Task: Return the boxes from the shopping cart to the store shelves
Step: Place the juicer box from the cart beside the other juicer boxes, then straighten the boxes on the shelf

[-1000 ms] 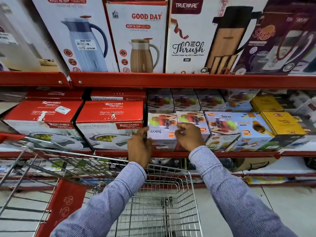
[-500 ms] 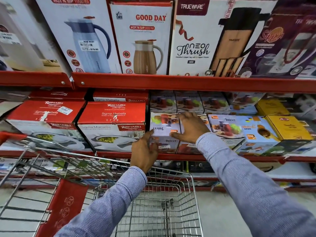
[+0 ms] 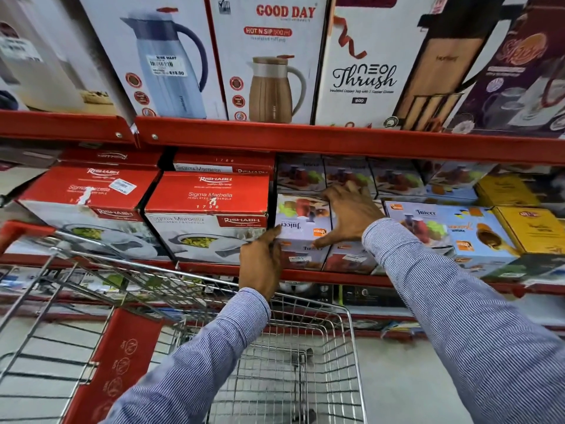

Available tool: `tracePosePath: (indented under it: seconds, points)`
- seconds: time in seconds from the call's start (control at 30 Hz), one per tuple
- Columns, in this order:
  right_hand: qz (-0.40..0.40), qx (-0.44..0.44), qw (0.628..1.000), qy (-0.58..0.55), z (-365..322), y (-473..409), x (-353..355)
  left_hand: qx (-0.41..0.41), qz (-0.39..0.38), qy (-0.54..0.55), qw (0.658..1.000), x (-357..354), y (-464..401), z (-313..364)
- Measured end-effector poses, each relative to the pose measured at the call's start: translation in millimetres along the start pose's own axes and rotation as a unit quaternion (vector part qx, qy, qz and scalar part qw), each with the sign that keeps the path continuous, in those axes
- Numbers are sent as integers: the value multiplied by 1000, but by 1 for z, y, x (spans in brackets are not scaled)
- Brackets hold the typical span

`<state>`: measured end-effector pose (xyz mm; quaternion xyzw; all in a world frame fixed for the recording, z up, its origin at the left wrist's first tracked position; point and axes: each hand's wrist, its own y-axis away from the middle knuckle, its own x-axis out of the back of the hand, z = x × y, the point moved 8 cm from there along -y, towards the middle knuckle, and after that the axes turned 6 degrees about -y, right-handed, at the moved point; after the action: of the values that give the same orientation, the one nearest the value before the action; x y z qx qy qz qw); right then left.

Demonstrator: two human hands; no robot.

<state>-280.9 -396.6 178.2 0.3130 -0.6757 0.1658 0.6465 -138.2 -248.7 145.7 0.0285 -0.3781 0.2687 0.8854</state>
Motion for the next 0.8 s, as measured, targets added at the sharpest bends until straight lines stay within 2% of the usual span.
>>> tracePosePath:
  seconds: [0.47, 0.53, 0.57, 0.63, 0.73, 0.8]
  points:
    - [-1, -9, 999, 32, -5, 7, 2, -37, 12, -2, 999, 17, 5, 5]
    - [21, -19, 999, 19, -11, 15, 5, -48, 19, 4, 999, 29, 9, 0]
    - [46, -24, 999, -9, -17, 20, 7, -48, 31, 7, 998, 39, 12, -6]
    - [107, -23, 983, -145, -36, 32, 9, -25, 75, 18, 997, 67, 18, -27]
    - [162, -27, 911, -377, -76, 49, -1, 91, 136, 54, 985, 115, 20, -83]
    - [165, -60, 881, -439, -100, 51, -12, 142, 140, 55, 978, 142, 15, -111]
